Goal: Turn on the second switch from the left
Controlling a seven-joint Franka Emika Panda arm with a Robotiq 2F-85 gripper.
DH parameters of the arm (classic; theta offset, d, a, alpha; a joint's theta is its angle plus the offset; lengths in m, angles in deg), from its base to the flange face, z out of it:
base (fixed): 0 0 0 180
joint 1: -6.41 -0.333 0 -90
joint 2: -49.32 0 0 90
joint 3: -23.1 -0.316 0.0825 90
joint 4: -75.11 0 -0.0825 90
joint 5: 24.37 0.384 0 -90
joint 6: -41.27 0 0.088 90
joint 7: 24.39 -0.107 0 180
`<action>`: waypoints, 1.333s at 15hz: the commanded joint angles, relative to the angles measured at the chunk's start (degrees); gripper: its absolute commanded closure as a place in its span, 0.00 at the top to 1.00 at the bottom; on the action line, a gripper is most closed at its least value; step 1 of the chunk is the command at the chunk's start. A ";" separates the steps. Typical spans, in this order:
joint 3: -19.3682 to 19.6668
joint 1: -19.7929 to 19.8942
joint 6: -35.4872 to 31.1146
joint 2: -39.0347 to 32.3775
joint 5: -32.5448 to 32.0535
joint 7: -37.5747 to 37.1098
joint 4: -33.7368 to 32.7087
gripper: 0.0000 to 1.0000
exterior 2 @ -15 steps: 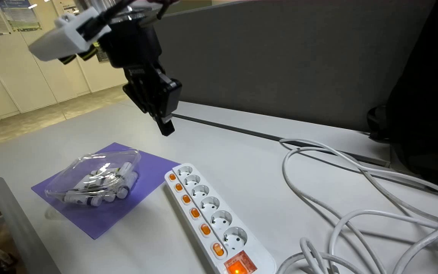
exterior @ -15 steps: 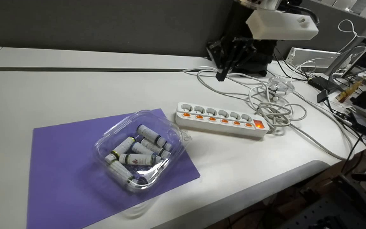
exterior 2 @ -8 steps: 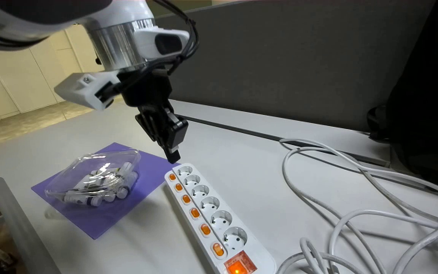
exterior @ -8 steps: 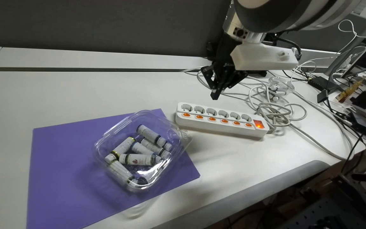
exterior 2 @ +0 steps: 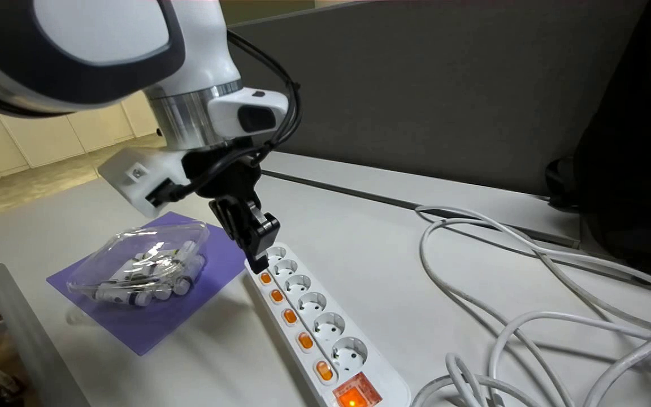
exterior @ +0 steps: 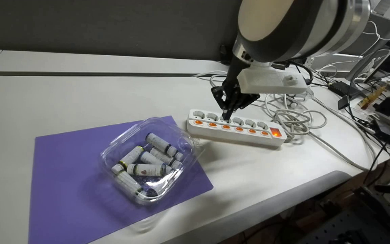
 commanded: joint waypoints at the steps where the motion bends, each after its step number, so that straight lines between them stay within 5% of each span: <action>1: 0.52 -1.53 -1.92 -2.84 2.96 -1.90 -1.30 0.00; 12: -1.31 -2.69 -8.45 -7.71 7.92 1.88 -2.31 0.00; 20: -1.13 -2.52 -0.91 -9.05 10.62 0.85 -6.24 0.00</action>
